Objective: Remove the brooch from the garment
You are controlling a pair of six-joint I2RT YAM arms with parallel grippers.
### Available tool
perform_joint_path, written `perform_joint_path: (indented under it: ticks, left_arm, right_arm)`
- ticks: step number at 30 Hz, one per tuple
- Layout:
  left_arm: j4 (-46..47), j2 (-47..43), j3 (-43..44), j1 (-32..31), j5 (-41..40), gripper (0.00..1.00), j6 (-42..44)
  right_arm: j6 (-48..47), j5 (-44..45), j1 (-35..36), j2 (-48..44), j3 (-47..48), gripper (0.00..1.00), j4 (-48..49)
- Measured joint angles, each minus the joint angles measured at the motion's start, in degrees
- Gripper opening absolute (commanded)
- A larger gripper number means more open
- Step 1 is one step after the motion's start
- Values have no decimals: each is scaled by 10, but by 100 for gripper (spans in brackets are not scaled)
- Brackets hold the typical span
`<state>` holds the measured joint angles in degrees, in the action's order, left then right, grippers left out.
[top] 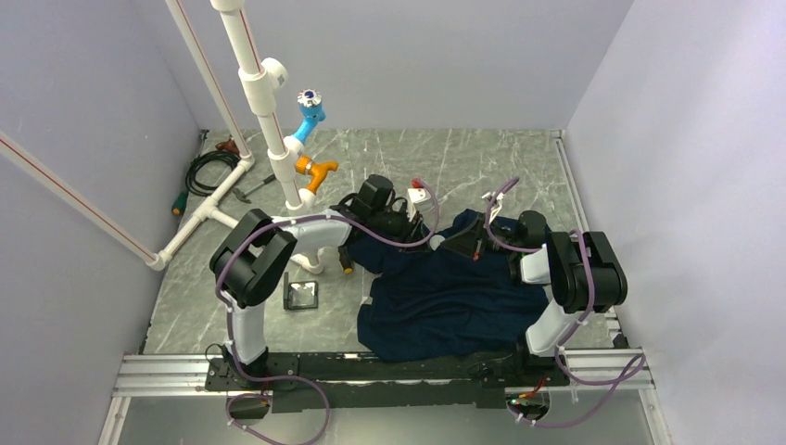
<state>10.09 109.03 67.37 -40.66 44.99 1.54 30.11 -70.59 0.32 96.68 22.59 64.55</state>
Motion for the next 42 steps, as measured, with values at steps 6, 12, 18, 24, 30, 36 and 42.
perform_joint_path:
  ticks: [6, 12, 18, 24, 30, 36, 42]
  left_arm:
    - [5, 10, 0, 0, 11, 21, -14]
    - [26, 14, -1, 4, 23, 19, -36]
    - [43, 15, -6, 6, 32, 24, -58]
    - [64, 15, -6, 6, 32, 28, -74]
    - [83, 16, -6, 6, 32, 20, -84]
    - [99, 22, -6, 6, 38, 0, -92]
    - [75, 22, -6, 5, 46, 0, -50]
  right_arm:
    - [13, -4, 0, 8, -2, 0, 18]
    - [21, -5, 0, 9, -2, 0, 30]
    - [21, -7, 0, 9, -2, 0, 34]
    - [23, -7, -1, 9, -3, 0, 41]
    - [26, -9, -1, 9, -5, 0, 45]
    - [27, -17, -9, 13, -6, 21, 48]
    - [16, -18, -20, 11, -5, 23, 33]
